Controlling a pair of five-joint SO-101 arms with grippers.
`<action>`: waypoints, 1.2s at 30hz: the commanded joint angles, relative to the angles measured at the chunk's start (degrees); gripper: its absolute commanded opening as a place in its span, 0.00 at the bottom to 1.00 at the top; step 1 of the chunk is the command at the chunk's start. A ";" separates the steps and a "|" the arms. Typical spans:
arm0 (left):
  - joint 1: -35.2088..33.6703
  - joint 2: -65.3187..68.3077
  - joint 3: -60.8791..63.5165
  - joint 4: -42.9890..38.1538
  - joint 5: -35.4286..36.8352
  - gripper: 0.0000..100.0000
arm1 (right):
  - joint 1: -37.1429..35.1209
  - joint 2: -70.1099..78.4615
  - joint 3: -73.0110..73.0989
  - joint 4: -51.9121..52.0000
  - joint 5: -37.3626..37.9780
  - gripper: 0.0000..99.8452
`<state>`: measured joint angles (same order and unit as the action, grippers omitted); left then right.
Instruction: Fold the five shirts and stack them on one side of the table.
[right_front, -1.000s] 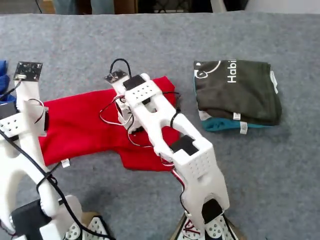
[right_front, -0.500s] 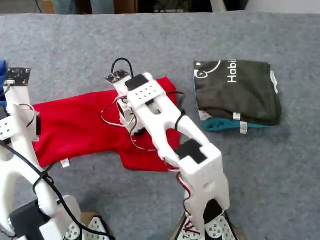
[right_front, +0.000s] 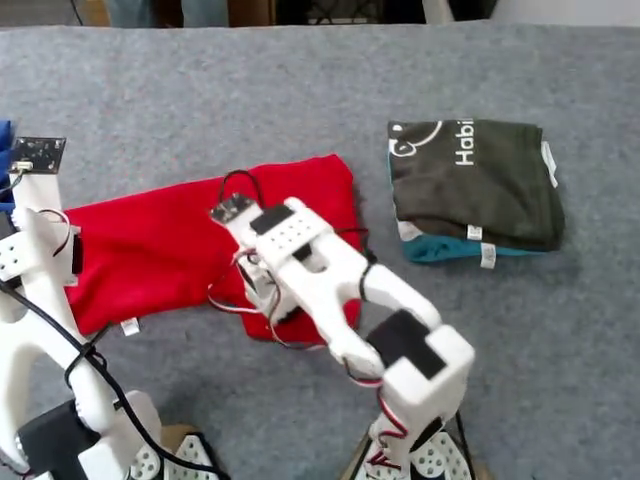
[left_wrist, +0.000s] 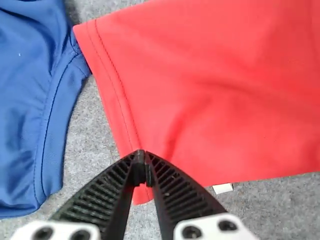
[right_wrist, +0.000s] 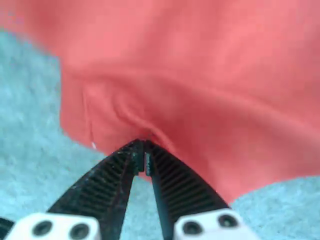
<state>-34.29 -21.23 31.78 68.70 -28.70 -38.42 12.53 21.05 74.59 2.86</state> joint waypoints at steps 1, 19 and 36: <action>-0.48 -1.67 -0.22 0.26 -0.44 0.03 | -1.14 -7.43 3.65 -0.18 3.34 0.01; -0.48 -1.32 -0.22 0.35 -0.53 0.03 | 6.77 -8.31 10.51 -5.89 2.73 0.01; -0.13 -1.49 -1.89 0.35 -0.26 0.03 | 12.75 -23.60 4.70 1.14 5.63 0.01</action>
<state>-34.29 -21.23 31.78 68.70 -28.70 -29.71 -6.55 33.63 73.27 6.73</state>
